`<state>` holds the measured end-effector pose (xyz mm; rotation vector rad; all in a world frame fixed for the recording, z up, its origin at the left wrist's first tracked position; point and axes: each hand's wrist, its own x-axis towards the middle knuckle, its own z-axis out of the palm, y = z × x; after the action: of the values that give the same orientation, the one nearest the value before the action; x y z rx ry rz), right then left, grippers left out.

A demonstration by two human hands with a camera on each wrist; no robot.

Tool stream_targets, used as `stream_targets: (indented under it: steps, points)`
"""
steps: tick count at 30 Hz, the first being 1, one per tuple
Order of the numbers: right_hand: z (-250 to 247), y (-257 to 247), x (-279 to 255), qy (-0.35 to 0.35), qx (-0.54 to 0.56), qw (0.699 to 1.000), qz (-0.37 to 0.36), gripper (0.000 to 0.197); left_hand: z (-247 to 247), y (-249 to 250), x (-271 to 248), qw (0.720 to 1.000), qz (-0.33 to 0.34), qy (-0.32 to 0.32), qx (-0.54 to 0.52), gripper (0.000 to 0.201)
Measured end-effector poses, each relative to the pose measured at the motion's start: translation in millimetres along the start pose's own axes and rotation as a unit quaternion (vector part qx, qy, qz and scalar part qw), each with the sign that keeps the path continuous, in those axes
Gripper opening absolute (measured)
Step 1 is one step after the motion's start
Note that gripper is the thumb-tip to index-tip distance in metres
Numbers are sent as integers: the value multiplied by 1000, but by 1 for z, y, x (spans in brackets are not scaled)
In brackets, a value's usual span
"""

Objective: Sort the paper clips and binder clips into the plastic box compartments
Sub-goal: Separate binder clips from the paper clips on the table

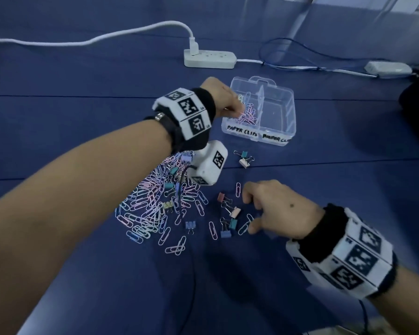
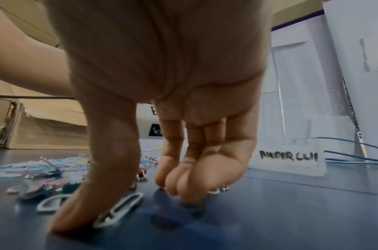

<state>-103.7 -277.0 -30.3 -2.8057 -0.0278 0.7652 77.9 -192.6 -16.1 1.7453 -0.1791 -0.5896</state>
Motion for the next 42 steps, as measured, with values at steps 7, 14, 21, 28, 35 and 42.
stream_targets:
  steps: [7, 14, 21, 28, 35, 42]
  points:
    - [4, 0, 1, 24, -4, 1000, -18, 46, 17, -5, 23, 998, 21, 63, 17, 27]
    - [4, 3, 4, 18, 21, 999, -45, 36, 19, -3, 26, 997, 25, 26, 74, 26]
    - [3, 6, 5, 21, 36, 998, -56, 26, 17, 0, 11, 988, 86, 12, 125, 34]
    - [6, 8, 4, -4, 43, 997, -58, 27, -1, -6, -54, 876, 214, -79, 425, 23]
    - [4, 6, 0, -16, 39, 998, -49, 22, -12, -34, -101, 763, 106, -297, 564, 24]
    - [11, 14, -8, 4, 56, 998, -33, 22, -18, -52, -114, 714, 76, -284, 636, 45]
